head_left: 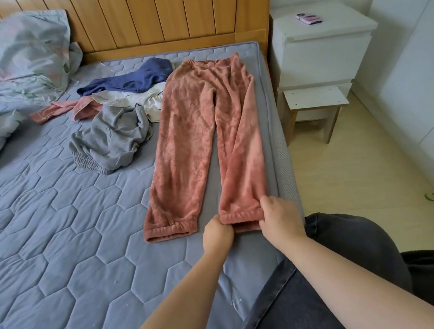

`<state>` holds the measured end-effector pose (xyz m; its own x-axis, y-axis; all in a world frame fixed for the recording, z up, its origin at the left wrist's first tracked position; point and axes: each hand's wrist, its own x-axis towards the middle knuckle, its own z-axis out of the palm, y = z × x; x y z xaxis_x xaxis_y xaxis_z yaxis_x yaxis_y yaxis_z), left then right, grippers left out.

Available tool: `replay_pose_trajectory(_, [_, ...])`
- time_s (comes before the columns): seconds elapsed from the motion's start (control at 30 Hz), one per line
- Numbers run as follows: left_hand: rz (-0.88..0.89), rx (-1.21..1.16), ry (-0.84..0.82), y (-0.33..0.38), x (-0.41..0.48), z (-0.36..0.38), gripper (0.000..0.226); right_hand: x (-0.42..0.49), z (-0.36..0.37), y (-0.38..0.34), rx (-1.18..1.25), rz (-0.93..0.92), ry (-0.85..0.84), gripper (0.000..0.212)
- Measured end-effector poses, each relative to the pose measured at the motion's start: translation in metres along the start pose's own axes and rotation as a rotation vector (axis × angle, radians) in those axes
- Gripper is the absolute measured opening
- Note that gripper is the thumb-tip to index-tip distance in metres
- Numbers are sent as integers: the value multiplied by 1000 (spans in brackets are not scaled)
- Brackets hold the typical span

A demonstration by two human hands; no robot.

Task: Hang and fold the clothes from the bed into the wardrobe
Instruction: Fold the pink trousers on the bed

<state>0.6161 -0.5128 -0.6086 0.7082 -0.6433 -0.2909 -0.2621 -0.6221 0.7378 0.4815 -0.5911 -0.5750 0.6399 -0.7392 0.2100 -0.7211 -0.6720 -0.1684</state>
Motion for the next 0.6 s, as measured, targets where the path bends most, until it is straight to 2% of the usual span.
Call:
replay_pose_trajectory(0.07, [212,316,40,-6,-1,-2,23,-3,6,7,-11,148,-149,36])
replay_pose_trajectory(0.13, [567,435,168,-6,2,-5,30,-2,7,13,-21,208,-170,31])
replay_pose_trajectory(0.2, [927,408,337,-5,6,-10,31,-1,6,14,-17,171,-63,20])
replay_pose_trajectory(0.23, [1048,388,373,-3,10,-12,29,0,6,14,-8,135,2,18])
replay_pose_trajectory(0.27, [1129,410,354,-3,13,-14,26,0,5,15,-11,117,41,19])
replay_pose_trajectory(0.3, [1187,496,275,-4,17,-16,23,0,6,16,-41,108,5,17])
replay_pose_trajectory(0.37, [1176,816,-41,-9,21,-17,20,-4,13,17,-138,158,-279,25])
replay_pose_trajectory(0.4, [1109,915,-207,-11,21,-18,17,-5,18,20,-158,178,-412,34])
replay_pose_trajectory(0.43, [1048,917,-314,-13,22,-19,15,-6,21,22,-160,170,-497,42])
replay_pose_trajectory(0.5, [932,671,-356,-10,26,-24,22,-3,22,21,-76,130,-472,54])
replay_pose_trajectory(0.53, [801,490,-339,-5,27,-27,29,-1,22,20,11,153,-391,56])
replay_pose_trajectory(0.6, [457,145,-237,6,39,-31,36,5,18,19,286,326,-145,48])
